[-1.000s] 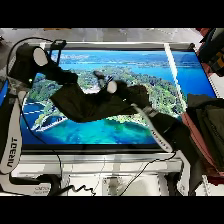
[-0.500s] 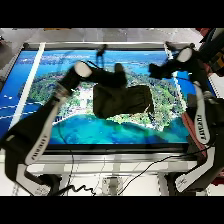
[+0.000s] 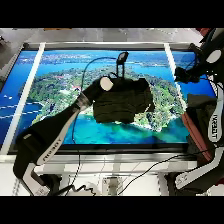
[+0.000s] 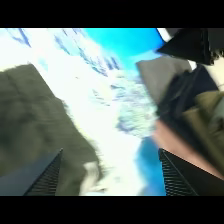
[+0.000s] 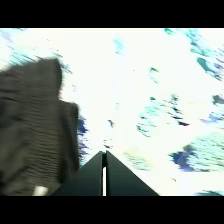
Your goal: Fold the clothes and pants, and hang the long-sleeved shirts on hangers.
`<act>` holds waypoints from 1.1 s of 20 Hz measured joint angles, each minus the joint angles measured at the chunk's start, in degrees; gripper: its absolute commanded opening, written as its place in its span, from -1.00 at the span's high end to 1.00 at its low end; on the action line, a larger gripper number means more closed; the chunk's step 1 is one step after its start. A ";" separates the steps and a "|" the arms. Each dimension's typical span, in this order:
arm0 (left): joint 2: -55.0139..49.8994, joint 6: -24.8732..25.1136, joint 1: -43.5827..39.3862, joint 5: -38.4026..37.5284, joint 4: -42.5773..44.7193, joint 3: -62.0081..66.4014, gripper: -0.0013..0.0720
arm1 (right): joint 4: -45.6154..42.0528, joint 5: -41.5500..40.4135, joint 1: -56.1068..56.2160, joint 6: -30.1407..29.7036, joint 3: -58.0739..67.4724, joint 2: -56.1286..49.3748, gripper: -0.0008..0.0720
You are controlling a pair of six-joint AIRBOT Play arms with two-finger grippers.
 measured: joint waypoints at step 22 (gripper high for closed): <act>1.99 2.82 26.97 -36.70 12.44 -6.08 -0.65 | 35.45 -10.60 9.49 -21.18 -26.69 -7.23 -0.75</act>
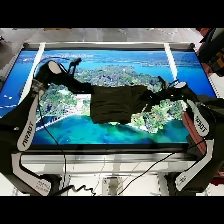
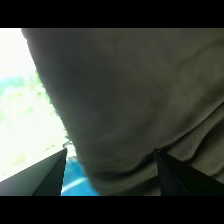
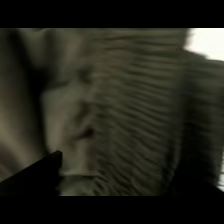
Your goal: Fold the clothes and pants, and hang the long-sleeved shirts on hangers.
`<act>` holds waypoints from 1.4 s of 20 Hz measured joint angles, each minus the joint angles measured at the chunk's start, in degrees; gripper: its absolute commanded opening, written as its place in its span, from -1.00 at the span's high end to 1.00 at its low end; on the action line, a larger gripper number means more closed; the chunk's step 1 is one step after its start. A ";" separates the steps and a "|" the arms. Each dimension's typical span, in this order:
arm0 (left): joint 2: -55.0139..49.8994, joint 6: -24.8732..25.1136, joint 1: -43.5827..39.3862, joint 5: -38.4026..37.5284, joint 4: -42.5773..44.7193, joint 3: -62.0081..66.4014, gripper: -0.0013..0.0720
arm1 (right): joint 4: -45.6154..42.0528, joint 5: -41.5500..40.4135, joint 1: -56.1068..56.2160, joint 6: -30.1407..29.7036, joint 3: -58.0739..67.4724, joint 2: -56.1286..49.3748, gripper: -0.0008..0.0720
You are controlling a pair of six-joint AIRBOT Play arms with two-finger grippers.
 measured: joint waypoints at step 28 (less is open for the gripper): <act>-0.15 1.95 -6.88 12.17 0.48 -2.32 -0.65 | -13.75 -11.85 11.37 9.70 8.94 9.27 0.92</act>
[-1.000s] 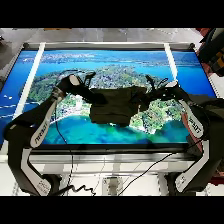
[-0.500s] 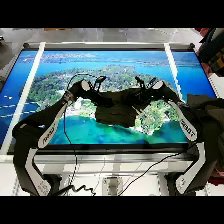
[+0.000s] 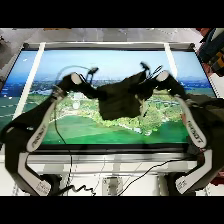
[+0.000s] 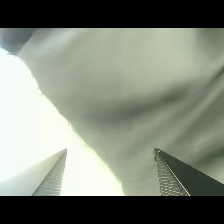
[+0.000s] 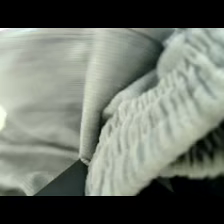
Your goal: Fold the clothes and pants, and hang the long-sleeved shirts on hangers.
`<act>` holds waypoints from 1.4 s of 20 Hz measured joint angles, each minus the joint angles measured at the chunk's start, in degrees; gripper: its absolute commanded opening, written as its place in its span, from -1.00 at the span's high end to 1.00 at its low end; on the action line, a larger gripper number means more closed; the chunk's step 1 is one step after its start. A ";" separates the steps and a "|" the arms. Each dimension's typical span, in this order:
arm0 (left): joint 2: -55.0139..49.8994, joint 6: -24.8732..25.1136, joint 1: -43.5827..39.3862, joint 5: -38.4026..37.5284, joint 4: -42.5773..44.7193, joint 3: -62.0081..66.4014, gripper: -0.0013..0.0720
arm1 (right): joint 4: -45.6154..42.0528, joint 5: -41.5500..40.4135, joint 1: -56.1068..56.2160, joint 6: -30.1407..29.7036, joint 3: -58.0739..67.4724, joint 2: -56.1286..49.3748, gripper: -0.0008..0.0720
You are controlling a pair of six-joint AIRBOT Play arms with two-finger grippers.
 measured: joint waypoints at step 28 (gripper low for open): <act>33.79 -0.04 6.75 -0.46 2.54 1.14 -0.65 | -34.47 36.89 -69.18 15.02 -0.83 43.12 -0.28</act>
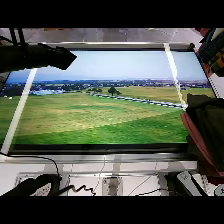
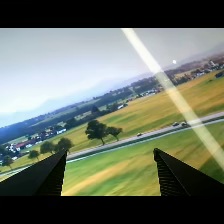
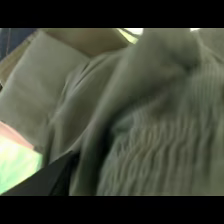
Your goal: Fold the clothes and pants, and hang the long-sleeved shirts on hangers.
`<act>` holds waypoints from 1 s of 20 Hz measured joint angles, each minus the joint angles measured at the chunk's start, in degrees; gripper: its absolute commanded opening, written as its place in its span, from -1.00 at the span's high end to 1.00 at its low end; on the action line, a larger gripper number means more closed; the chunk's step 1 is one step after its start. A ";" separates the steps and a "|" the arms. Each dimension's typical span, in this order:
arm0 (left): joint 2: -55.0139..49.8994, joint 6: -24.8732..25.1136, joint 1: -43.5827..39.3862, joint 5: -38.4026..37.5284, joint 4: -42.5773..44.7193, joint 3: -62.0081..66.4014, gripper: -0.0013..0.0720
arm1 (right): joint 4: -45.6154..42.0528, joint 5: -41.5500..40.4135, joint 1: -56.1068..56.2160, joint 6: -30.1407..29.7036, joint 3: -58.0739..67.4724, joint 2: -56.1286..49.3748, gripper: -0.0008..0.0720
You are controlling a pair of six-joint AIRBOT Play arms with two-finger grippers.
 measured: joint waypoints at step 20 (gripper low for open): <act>0.00 0.00 0.00 -0.22 0.02 0.00 -0.65 | 46.58 -10.32 18.97 6.29 -0.35 -0.59 0.91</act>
